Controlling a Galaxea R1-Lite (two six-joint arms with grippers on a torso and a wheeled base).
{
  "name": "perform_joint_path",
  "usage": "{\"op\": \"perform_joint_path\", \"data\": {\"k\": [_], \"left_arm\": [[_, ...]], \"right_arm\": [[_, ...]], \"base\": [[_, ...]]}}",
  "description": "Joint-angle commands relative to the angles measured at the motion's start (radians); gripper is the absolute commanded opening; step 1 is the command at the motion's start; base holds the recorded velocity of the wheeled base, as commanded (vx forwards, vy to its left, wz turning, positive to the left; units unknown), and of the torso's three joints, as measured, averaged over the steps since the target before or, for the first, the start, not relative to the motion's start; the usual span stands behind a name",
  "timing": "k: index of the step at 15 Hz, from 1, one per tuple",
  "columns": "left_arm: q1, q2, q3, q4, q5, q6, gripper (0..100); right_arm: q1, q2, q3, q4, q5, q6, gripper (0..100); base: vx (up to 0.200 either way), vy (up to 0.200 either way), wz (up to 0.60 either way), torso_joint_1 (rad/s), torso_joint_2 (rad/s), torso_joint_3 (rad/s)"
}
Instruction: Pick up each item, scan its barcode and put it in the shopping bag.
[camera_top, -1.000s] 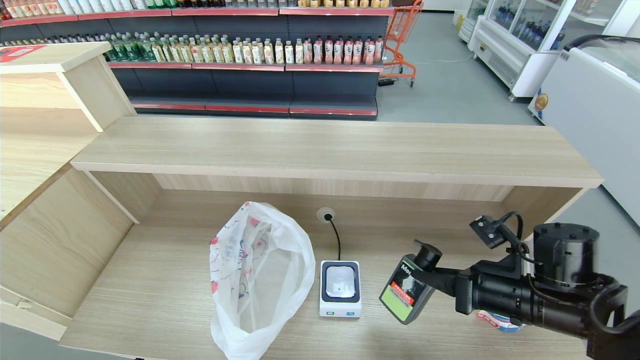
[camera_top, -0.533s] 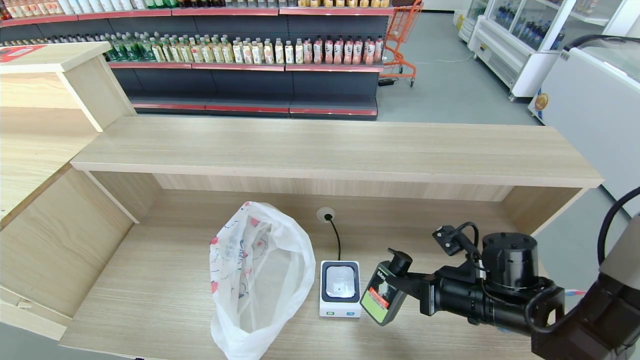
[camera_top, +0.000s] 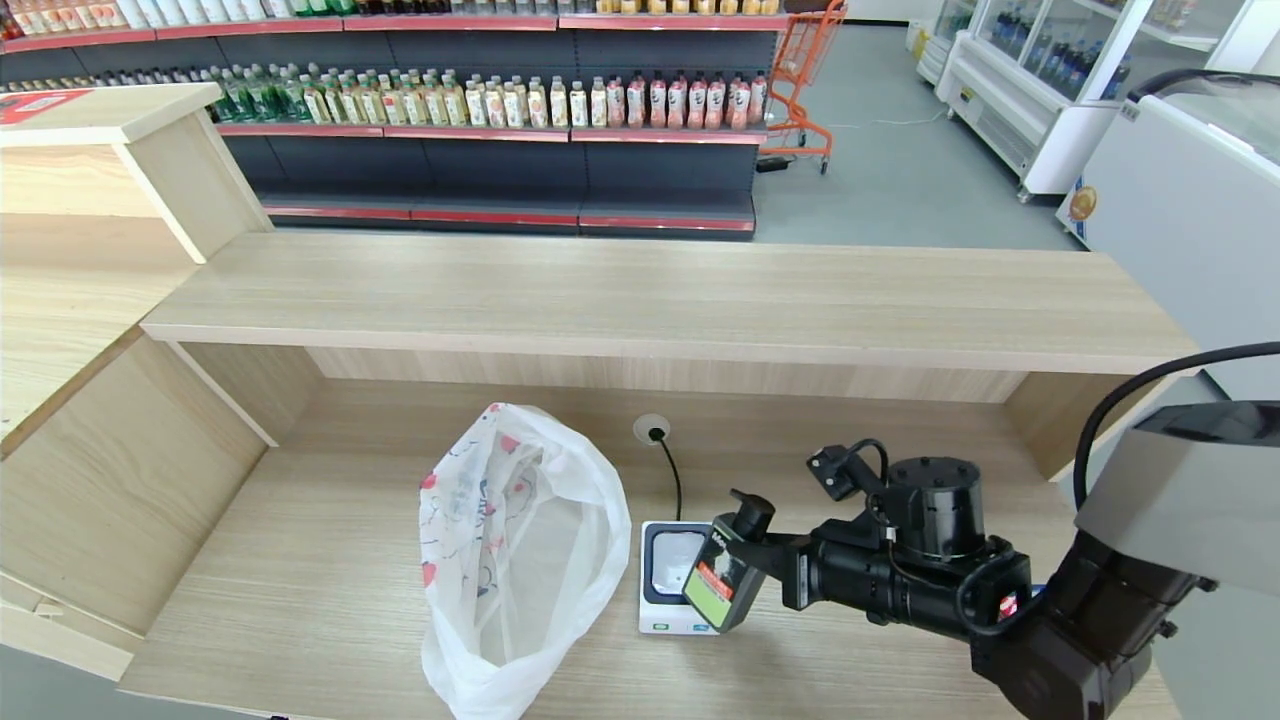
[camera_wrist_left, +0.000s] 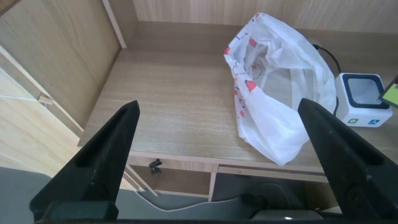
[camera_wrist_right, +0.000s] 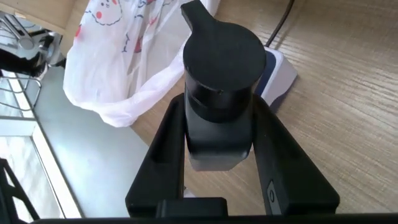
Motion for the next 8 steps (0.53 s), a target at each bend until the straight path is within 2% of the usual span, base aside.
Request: {"op": "perform_joint_path", "data": {"k": [1,8], "left_arm": [[0.0,0.0,0.0,0.0,0.0,0.0,100],[0.0,0.0,0.0,0.0,0.0,0.0,100]], "right_arm": [[0.025,0.041,-0.025,0.0,-0.016,0.0,0],[0.045,0.098,-0.121,0.0,-0.027,0.0,0]], "base": [[0.0,0.0,0.0,0.0,0.0,0.0],[0.0,0.0,0.0,0.0,0.0,0.0]]}}
